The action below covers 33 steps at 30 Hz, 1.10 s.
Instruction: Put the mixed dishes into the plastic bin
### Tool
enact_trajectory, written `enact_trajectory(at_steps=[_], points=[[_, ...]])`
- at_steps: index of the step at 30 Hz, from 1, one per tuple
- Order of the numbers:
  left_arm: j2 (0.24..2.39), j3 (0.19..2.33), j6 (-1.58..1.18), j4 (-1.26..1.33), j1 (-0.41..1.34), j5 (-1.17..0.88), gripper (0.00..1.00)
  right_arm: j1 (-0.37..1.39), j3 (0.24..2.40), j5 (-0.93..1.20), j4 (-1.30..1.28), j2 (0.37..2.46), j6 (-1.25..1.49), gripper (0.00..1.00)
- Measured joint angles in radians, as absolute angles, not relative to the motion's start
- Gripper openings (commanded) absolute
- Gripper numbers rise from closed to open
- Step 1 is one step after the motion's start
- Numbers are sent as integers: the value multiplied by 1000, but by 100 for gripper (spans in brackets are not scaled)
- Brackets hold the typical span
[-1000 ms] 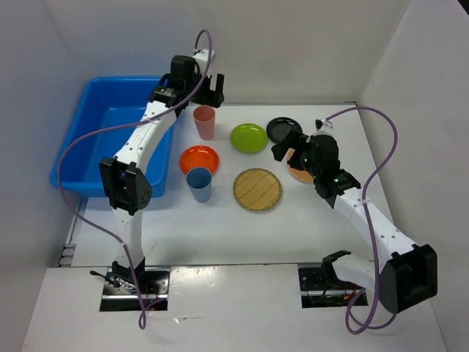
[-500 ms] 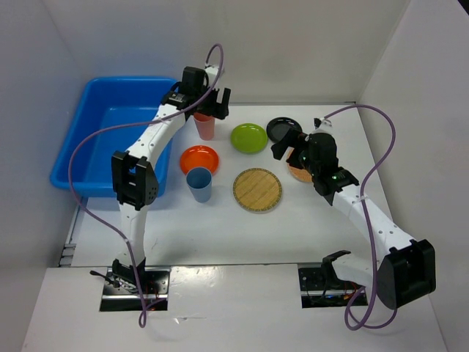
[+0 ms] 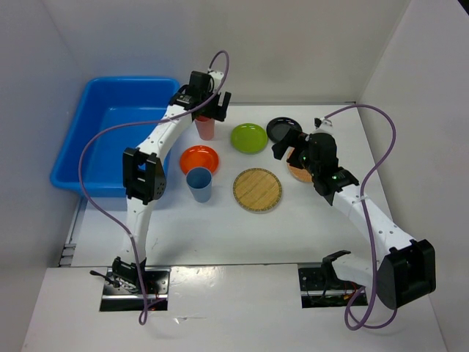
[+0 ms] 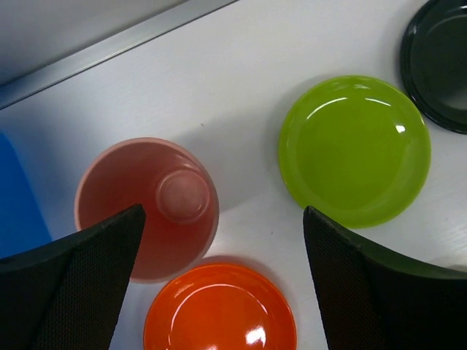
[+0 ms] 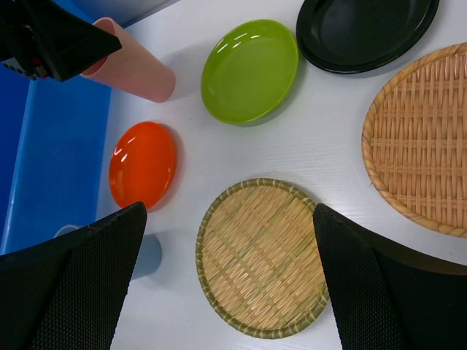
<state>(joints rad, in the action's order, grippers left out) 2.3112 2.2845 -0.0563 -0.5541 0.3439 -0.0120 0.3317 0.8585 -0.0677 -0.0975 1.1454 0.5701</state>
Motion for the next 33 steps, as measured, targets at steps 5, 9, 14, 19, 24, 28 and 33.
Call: enact_trajectory(at_steps=[5,9,14,19,24,28,33], points=[[2353,2312,-57,-569,343,-5,91,332,859,-75,-98,1145,569,99],[2367,2313,-57,-587,343,-4,83,332,859,-76,-98,1145,568,99],[2372,2313,-57,-598,343,2,71,332,859,-77,-98,1150,567,99],[2372,2313,-54,-599,343,5,54,332,859,-80,-98,1151,567,99],[2372,2313,-53,-599,343,11,42,332,859,-92,-98,1151,567,99],[2372,2313,-52,-599,343,14,20,332,859,-94,-98,1151,567,99],[2372,2313,-51,-599,343,29,0,332,859,-94,-98,1151,567,99]])
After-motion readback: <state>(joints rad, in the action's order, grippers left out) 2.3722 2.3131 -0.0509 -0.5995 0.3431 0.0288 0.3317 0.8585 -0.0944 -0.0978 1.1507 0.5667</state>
